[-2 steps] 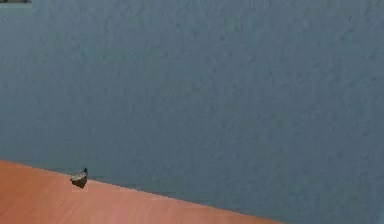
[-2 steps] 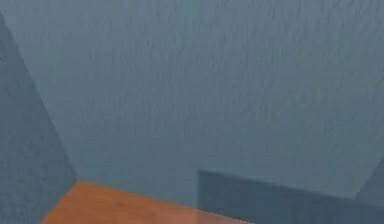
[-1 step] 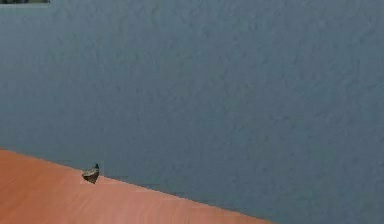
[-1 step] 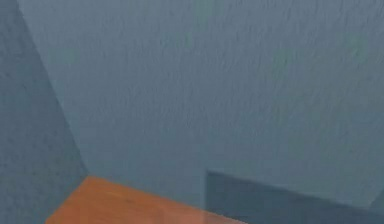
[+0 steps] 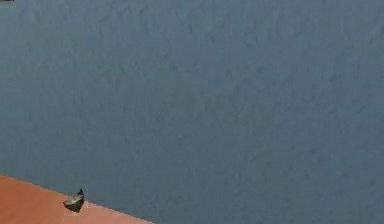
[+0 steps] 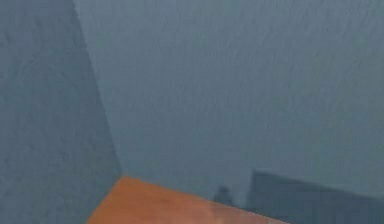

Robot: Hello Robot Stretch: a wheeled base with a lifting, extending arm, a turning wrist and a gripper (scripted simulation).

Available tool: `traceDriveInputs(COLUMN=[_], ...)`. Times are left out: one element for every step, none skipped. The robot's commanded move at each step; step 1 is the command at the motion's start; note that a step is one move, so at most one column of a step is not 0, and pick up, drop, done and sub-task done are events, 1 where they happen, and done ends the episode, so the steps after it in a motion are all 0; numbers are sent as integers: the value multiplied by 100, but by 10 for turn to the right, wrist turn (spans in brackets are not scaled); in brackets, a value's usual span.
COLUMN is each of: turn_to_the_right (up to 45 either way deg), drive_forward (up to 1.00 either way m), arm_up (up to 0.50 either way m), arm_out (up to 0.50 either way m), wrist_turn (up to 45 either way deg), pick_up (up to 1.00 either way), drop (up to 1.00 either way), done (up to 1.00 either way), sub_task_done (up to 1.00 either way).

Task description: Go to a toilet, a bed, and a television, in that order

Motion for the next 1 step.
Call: traceDriveInputs(turn_to_the_right=[-210], drive_forward=[0], arm_up=[0], arm_out=[0], wrist_turn=[0], pick_up=[0], drop=[0], done=[0], sub_task_done=[0])
